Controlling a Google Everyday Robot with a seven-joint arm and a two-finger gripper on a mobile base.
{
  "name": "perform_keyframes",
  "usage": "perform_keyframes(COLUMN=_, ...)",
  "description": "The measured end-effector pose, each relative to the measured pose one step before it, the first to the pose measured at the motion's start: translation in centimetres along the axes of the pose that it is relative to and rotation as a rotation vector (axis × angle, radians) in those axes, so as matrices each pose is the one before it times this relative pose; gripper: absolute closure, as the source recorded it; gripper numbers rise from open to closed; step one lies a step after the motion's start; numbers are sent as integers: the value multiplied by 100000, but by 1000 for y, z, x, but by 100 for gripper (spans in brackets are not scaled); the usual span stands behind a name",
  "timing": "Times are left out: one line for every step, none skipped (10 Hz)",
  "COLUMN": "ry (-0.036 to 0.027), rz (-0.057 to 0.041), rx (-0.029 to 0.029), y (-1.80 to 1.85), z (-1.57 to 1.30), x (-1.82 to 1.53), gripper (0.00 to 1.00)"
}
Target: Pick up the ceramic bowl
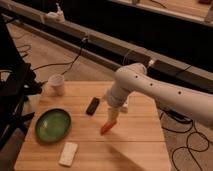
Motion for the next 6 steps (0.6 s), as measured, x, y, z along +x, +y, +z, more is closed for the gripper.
perform_keyframes(ry=-5707, rz=-8389, rx=-3439, y=279, z=1906, x=-3630, gripper=28)
perform_keyframes(ry=-4845, rz=-6715, rx=-2592, y=243, z=1443, x=-2797, gripper=28)
perform_keyframes(ry=-5418, rz=-6940, rx=-2759, y=321, z=1237, x=-2716, gripper=28)
perform_keyframes(ry=-2969, rz=-3991, rx=-2214, y=324, z=669, x=-1436, gripper=28)
perform_keyframes(ry=-914, rz=-1193, rx=-533, y=43, z=168, x=-454, gripper=28)
perform_keyframes(ry=26, rz=18, rx=-11, y=16, z=-2, x=19, gripper=28)
